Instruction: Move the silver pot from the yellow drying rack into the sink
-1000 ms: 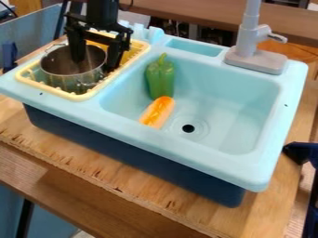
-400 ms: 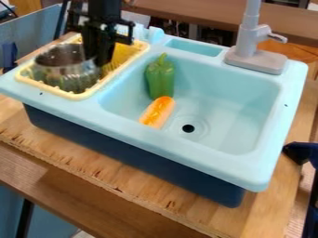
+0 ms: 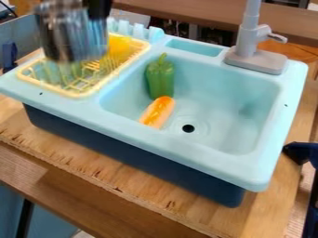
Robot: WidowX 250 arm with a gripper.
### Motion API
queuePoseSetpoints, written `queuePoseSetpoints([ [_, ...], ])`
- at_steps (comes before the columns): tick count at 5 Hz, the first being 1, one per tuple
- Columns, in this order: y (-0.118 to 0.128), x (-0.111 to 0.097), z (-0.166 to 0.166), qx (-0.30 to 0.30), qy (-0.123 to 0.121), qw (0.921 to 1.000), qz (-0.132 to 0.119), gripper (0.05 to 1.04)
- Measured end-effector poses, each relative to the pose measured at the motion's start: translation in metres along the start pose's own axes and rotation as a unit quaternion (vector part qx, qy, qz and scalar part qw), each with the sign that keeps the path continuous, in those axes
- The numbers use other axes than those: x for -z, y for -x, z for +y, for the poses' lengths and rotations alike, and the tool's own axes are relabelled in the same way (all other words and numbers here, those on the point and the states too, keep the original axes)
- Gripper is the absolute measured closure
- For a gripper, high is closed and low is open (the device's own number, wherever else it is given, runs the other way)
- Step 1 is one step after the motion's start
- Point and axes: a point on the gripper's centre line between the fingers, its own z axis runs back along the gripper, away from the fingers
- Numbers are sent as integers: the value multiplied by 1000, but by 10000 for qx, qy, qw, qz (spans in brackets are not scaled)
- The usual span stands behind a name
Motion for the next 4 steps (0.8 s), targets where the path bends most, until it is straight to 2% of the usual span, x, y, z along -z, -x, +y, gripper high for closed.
queuePoseSetpoints([
  [1,13,-44,-16,629,-138,9973,-346,1028],
  [2,29,-58,-51,1486,145,9873,-549,1028],
  [3,45,-37,-90,2309,639,9700,-408,1028],
  [4,58,-12,-120,2878,933,9529,-226,1029],
])
